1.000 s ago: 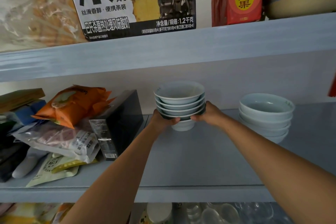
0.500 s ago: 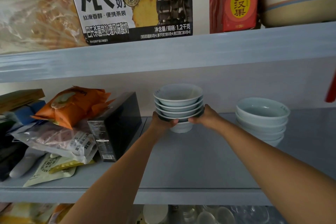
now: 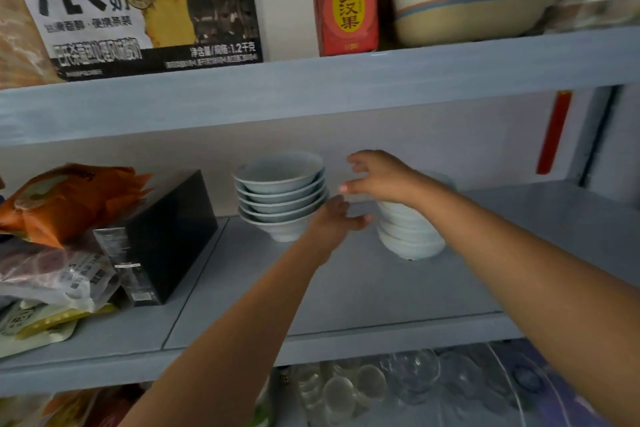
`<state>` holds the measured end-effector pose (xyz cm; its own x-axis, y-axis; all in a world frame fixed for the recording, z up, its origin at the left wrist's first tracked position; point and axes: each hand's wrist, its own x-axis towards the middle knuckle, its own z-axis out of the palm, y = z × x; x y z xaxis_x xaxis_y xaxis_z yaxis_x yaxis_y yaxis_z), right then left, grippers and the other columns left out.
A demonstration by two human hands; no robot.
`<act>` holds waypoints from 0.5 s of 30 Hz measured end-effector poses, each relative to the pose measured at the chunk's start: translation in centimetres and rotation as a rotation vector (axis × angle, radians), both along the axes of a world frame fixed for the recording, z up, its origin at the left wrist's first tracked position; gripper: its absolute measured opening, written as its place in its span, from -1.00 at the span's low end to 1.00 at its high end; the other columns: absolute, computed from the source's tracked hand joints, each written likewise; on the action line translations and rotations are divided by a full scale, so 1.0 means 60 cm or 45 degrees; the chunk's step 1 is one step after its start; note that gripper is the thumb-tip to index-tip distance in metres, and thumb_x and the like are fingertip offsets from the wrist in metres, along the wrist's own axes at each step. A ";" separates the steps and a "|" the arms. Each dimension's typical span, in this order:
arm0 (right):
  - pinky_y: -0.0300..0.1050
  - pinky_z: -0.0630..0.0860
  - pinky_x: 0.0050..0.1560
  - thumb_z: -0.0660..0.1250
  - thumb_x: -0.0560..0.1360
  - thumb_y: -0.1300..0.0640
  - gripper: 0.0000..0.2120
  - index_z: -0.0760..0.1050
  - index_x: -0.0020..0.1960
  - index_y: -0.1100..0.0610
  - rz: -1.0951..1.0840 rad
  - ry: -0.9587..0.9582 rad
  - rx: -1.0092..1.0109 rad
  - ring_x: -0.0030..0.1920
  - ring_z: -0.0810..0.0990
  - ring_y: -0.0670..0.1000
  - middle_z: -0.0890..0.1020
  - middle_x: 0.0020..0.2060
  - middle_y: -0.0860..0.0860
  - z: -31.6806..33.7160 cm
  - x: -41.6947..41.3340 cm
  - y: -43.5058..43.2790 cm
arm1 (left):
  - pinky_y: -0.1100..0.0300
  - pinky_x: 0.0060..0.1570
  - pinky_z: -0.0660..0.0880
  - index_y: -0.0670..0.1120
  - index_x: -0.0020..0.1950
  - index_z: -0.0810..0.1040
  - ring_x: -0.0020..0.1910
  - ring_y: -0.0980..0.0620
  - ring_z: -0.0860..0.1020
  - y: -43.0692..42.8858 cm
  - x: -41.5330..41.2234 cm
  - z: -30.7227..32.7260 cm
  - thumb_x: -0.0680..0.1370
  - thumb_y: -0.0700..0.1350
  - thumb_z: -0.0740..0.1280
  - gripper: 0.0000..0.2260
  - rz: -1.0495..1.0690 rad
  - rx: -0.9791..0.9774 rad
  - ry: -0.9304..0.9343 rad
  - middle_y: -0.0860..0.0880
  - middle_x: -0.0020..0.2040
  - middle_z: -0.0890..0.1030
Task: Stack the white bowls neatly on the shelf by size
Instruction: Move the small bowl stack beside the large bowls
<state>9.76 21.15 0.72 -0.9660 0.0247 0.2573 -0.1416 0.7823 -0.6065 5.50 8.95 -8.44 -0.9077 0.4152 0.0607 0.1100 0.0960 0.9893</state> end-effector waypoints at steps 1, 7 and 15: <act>-0.07 0.40 0.34 0.52 0.37 -0.01 -0.29 0.35 0.43 0.15 0.012 0.035 0.011 0.33 0.48 0.03 0.49 0.35 0.12 0.013 0.016 0.021 | 0.27 0.17 0.35 -0.33 0.41 0.24 0.45 -0.17 0.30 0.016 0.001 0.009 0.40 -0.19 0.49 -0.31 -0.054 -0.002 0.028 -0.33 0.40 0.34; -0.19 0.27 0.36 0.46 0.40 -0.10 -0.27 0.31 0.47 0.09 -0.131 0.181 0.018 0.41 0.37 -0.01 0.39 0.44 0.01 0.034 0.091 0.149 | 0.13 0.15 0.52 -0.23 0.39 0.36 0.26 -0.05 0.53 0.087 0.012 0.017 0.27 0.02 0.57 -0.21 -0.194 0.017 0.139 -0.07 0.25 0.56; -0.12 0.31 0.28 0.50 0.37 -0.04 -0.01 -0.03 0.57 0.16 -0.262 -0.161 -0.646 0.46 0.30 0.07 0.24 0.50 0.19 -0.100 0.131 0.245 | 0.29 -0.03 0.58 -0.12 0.28 0.41 0.04 0.22 0.63 0.103 0.025 -0.029 0.16 -0.16 0.60 -0.27 -0.230 0.250 0.093 0.07 0.12 0.66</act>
<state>17.61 35.85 -5.26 -0.9508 0.3064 0.0462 0.0817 0.3918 -0.9164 7.00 15.11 -10.16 -0.8105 0.5435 0.2185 0.1797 -0.1244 0.9758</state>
